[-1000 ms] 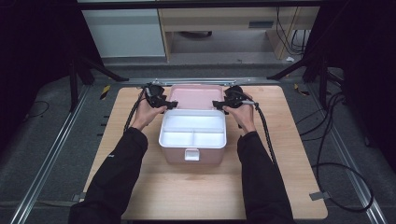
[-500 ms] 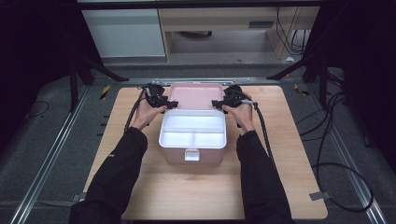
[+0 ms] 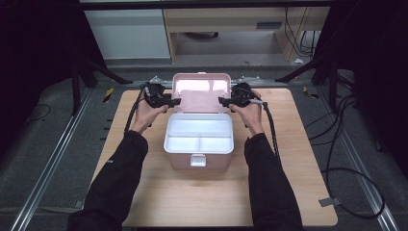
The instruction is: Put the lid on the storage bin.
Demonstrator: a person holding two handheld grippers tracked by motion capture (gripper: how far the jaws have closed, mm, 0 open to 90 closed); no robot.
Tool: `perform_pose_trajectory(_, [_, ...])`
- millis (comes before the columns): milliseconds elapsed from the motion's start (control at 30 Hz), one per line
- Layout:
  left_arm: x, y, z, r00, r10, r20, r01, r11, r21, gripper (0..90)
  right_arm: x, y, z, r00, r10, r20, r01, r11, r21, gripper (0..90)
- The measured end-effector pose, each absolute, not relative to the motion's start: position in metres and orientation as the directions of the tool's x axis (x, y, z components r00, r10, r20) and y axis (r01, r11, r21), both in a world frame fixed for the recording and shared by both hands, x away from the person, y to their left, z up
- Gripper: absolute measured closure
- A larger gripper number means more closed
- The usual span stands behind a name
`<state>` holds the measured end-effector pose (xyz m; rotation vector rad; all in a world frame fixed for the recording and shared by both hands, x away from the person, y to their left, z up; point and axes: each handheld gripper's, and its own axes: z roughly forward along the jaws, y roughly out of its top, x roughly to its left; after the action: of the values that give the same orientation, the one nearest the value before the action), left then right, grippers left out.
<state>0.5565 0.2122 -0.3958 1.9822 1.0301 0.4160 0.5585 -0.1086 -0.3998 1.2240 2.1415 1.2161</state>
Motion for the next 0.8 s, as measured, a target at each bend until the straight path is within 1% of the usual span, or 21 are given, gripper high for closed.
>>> perform_pose_trajectory(167, [0.549, 0.214, -0.384, 0.612, 0.787, -0.075, 0.486, -0.3, 0.821, 51.2, 0.555, -0.107, -0.388, -0.54, 0.839, 0.061, 0.474, 0.244, 0.846, 40.3])
perform_pose_trajectory(200, [0.547, 0.215, -0.381, 0.616, 0.785, -0.068, 0.475, -0.3, 0.827, 51.6, 0.552, -0.108, -0.382, -0.536, 0.842, 0.065, 0.46, 0.227, 0.858, 41.5])
perform_pose_trajectory(333, [0.545, 0.216, -0.376, 0.616, 0.785, -0.066, 0.462, -0.292, 0.837, 52.1, 0.549, -0.109, -0.378, -0.537, 0.842, 0.054, 0.447, 0.229, 0.864, 42.6])
perform_pose_trajectory(500, [0.541, 0.214, -0.362, 0.62, 0.784, -0.033, 0.437, -0.31, 0.845, 52.1, 0.543, -0.11, -0.368, -0.538, 0.842, 0.044, 0.417, 0.221, 0.881, 44.1])
perform_pose_trajectory(800, [0.532, 0.215, -0.346, 0.625, 0.781, 0.005, 0.399, -0.325, 0.858, 54.4, 0.534, -0.11, -0.35, -0.547, 0.837, 0.006, 0.38, 0.242, 0.893, 44.2])
